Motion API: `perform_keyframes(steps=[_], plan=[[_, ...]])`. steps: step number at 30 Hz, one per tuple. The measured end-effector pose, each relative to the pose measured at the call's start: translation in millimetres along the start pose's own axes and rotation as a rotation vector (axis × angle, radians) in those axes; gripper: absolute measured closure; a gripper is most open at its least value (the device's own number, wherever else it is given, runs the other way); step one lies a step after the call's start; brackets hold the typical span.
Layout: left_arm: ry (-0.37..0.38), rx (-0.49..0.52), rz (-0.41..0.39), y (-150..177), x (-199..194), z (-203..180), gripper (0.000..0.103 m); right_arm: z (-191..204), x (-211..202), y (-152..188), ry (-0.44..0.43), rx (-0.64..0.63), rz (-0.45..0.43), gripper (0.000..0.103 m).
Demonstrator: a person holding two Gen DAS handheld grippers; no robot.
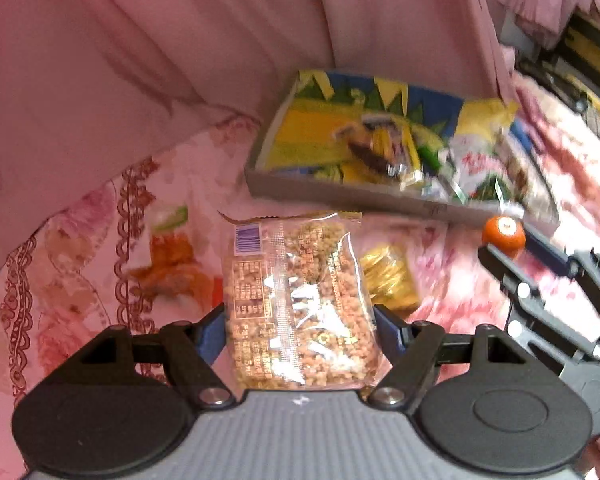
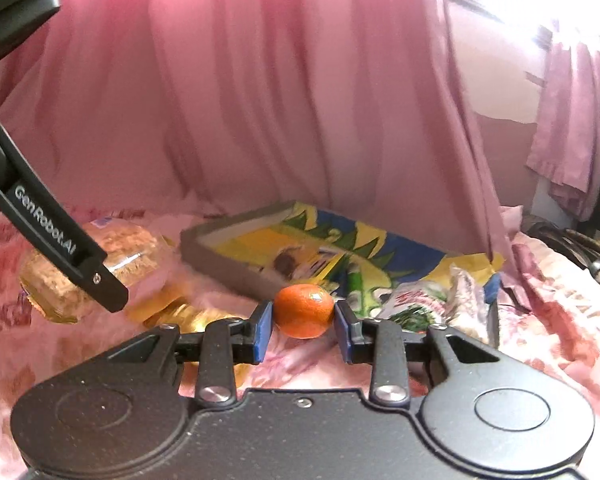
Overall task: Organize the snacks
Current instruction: 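Carry the cereal-puff bag over the box with the left tool while the right tool carries the mandarin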
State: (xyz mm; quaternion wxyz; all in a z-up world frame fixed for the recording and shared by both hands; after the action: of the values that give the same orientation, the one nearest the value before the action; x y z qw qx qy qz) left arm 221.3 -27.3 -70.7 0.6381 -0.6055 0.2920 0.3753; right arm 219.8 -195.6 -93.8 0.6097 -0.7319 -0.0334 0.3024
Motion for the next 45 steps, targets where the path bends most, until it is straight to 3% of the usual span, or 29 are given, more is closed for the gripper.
perform_keyframes(steps=[9,17,28,45], plan=[[0.006,-0.04,-0.117,-63.4,11.1,-38.2,0.025,-41.4,3.3,-5.8,0.085,0.2,-0.055,0.068],[0.011,-0.042,-0.154,-107.3,64.1,-78.3,0.025,-75.4,35.9,-4.3,0.159,0.219,-0.079,0.068],[0.047,-0.058,-0.146,-113.5,104.1,-107.7,0.025,-74.8,70.6,14.2,0.143,0.251,0.016,0.067],[0.041,-0.042,-0.13,-104.6,115.3,-104.4,0.024,-75.1,73.4,14.8,0.159,0.262,0.024,0.066]])
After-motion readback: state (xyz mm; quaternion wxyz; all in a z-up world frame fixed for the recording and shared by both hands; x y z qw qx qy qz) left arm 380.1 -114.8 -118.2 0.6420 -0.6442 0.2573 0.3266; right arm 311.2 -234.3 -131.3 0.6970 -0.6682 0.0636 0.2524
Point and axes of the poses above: each gripper's, at about its wrist camera, not at the fingertips, and x roughly the way its jaws point, z to its left, y to its underside, the point moved 6 cm from there along x, roughly the way its jaws point, and after that the axes turned 7 degrees about -y, right-handed, at the moved point
